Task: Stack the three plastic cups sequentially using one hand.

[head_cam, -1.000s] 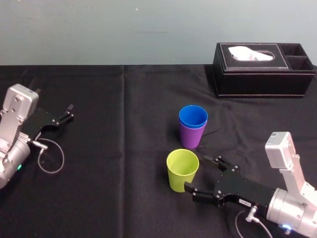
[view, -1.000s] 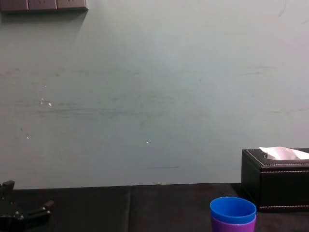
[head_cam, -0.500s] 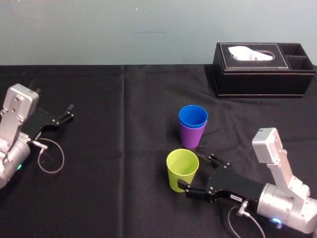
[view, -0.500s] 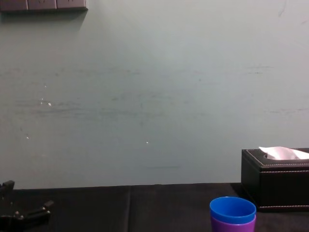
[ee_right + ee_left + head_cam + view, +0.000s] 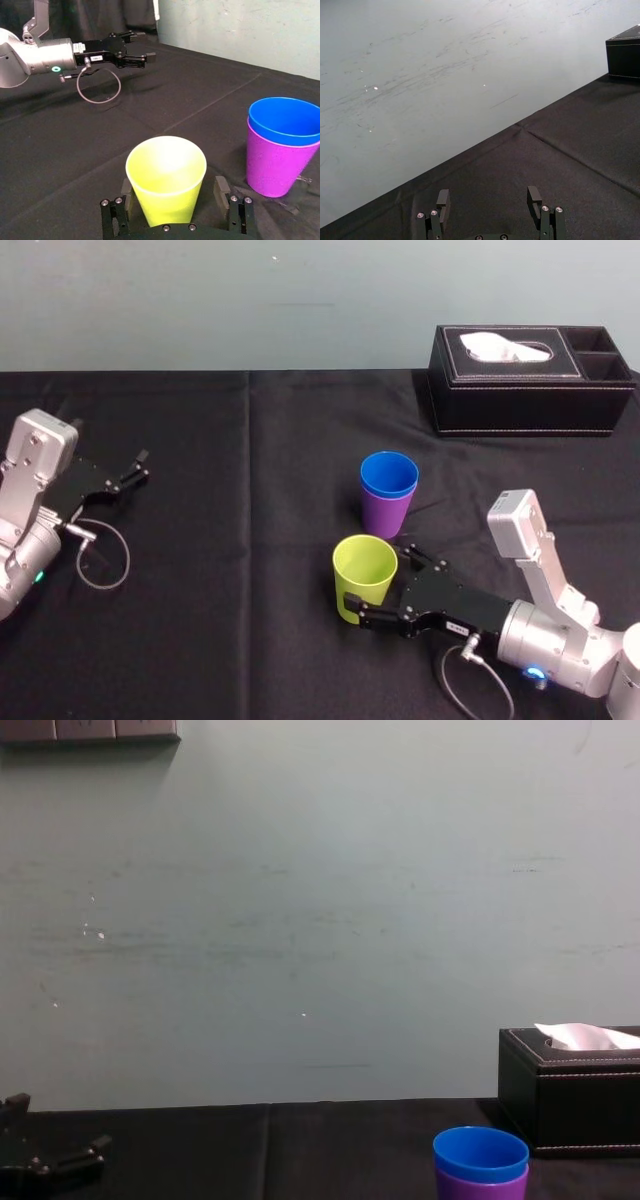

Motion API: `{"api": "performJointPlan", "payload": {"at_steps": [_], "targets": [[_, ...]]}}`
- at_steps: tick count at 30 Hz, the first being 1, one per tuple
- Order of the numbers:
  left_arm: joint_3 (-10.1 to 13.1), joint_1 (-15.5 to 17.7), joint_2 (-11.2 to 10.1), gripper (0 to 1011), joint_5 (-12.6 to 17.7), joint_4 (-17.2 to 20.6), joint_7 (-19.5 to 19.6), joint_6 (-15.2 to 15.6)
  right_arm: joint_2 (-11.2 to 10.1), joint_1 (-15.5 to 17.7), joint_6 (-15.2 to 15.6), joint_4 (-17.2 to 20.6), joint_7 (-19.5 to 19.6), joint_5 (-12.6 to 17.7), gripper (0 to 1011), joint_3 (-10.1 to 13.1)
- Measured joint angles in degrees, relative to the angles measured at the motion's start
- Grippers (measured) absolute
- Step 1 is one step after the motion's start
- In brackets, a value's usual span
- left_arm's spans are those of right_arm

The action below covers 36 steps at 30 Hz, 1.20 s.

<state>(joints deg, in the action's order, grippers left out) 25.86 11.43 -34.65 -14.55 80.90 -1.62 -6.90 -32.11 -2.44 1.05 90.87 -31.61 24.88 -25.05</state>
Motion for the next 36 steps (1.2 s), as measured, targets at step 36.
{"api": "performJointPlan", "payload": {"at_steps": [36], "targets": [[0.0, 0.0, 0.0, 1011, 0.0, 0.0, 0.0, 0.0, 0.9, -1.1, -0.3, -0.9, -0.5, -0.2, 728, -1.3]]}}
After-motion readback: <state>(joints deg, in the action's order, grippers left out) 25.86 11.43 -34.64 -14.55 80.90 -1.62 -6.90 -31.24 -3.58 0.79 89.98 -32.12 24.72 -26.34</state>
